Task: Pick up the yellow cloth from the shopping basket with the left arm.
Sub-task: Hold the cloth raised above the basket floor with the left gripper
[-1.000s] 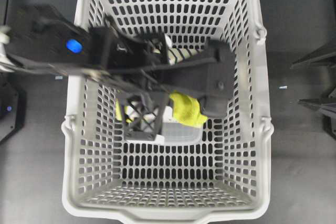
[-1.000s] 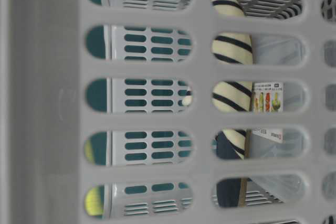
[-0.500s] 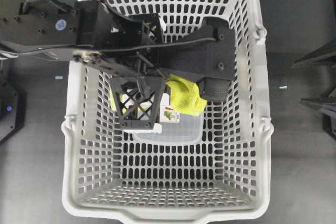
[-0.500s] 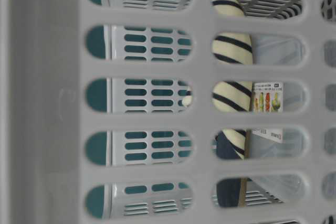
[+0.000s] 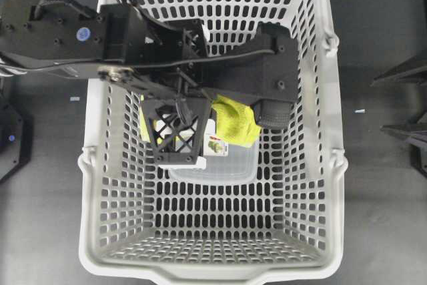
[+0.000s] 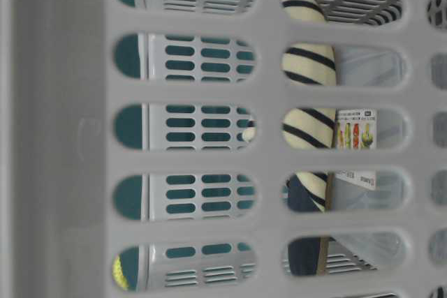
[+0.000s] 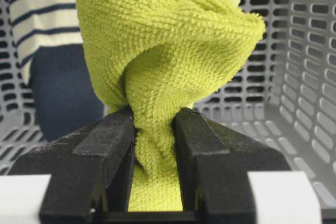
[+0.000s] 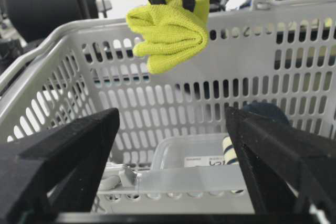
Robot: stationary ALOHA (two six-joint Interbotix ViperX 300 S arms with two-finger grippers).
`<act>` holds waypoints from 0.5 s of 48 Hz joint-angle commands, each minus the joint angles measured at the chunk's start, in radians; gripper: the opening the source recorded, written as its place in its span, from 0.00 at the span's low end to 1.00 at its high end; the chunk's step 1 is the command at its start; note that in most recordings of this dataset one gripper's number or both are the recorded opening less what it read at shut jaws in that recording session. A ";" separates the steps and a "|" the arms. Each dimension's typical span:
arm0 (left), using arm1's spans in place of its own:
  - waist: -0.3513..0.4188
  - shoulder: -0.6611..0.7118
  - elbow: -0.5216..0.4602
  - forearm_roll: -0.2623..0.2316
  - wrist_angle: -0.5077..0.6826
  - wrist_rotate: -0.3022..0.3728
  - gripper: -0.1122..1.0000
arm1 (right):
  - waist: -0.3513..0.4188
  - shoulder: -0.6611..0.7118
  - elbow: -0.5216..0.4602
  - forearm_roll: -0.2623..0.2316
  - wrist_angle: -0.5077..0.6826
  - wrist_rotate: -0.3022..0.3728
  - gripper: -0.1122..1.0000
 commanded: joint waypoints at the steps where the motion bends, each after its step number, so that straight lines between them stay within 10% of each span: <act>1: 0.000 -0.014 -0.011 0.003 -0.002 0.002 0.29 | -0.002 0.006 -0.011 0.000 -0.012 0.000 0.81; 24: 0.000 -0.012 -0.011 0.003 0.041 0.008 0.28 | 0.000 -0.006 0.002 0.000 -0.012 0.002 0.81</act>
